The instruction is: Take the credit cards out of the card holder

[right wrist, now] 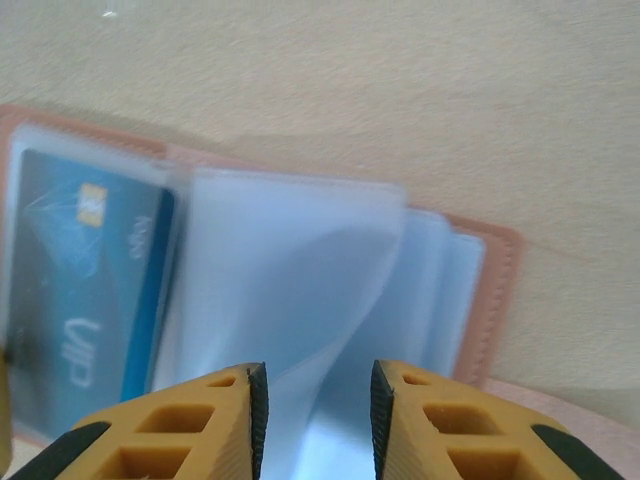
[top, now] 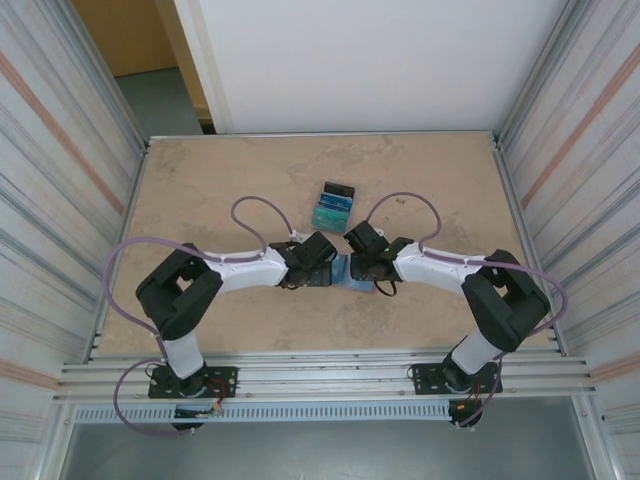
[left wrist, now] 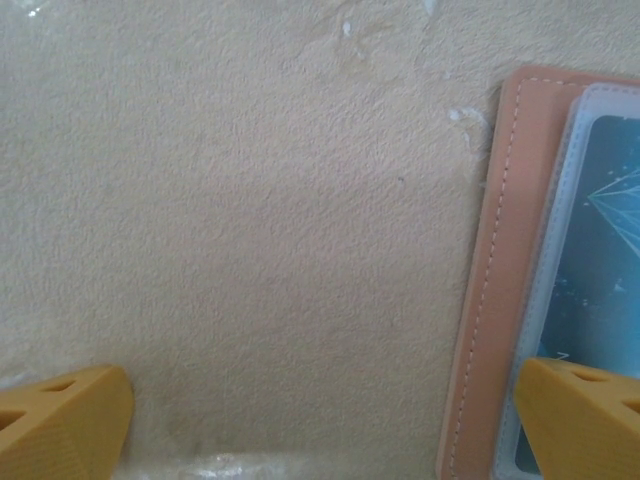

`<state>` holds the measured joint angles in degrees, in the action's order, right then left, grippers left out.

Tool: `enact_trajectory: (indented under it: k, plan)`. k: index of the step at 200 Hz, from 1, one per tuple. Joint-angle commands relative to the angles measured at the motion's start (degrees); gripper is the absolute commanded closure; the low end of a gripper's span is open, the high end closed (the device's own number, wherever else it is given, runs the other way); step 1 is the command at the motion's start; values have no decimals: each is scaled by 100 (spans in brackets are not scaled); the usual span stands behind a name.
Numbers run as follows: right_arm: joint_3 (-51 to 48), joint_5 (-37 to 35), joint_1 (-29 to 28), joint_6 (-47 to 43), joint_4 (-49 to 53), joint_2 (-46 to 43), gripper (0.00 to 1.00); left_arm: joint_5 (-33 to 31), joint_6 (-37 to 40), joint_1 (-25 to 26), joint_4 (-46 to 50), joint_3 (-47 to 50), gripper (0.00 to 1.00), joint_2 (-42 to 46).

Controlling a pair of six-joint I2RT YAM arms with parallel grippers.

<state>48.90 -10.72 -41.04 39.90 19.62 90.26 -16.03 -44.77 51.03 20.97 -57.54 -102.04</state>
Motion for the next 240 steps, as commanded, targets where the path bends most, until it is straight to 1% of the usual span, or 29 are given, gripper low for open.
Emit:
enact_trajectory:
  k: [1,33,57,81,96,119,136,150,174,202,240]
  plan:
    - [-194,-202,262,-66,231,-417,66,856,-675,364,777,393,1,-290]
    - [-320,-234,530,-122,465,-963,65,847,-759,581,892,254,1,-244]
    - [-266,-199,536,-62,673,-1433,65,771,-829,654,1000,238,1,-75]
    - [-260,79,449,98,659,-1906,67,614,-849,631,1092,304,1,132]
    - [-250,381,353,212,531,-1991,68,576,-784,561,1139,274,1,209]
    - [-89,767,113,265,392,-1745,70,476,-648,395,1188,195,1,326]
    - [93,1104,-84,155,236,-1381,73,425,-564,242,1205,157,1,471]
    - [214,1440,-131,115,125,-1017,77,394,-499,127,1182,164,1,613]
    - [300,2079,-57,14,-180,-467,80,359,-382,-28,1108,216,1,770]
    - [371,2497,101,-12,-405,-48,81,425,-230,-127,948,179,1,683]
    - [401,2598,216,-19,-330,223,81,708,-101,-115,620,71,1,554]
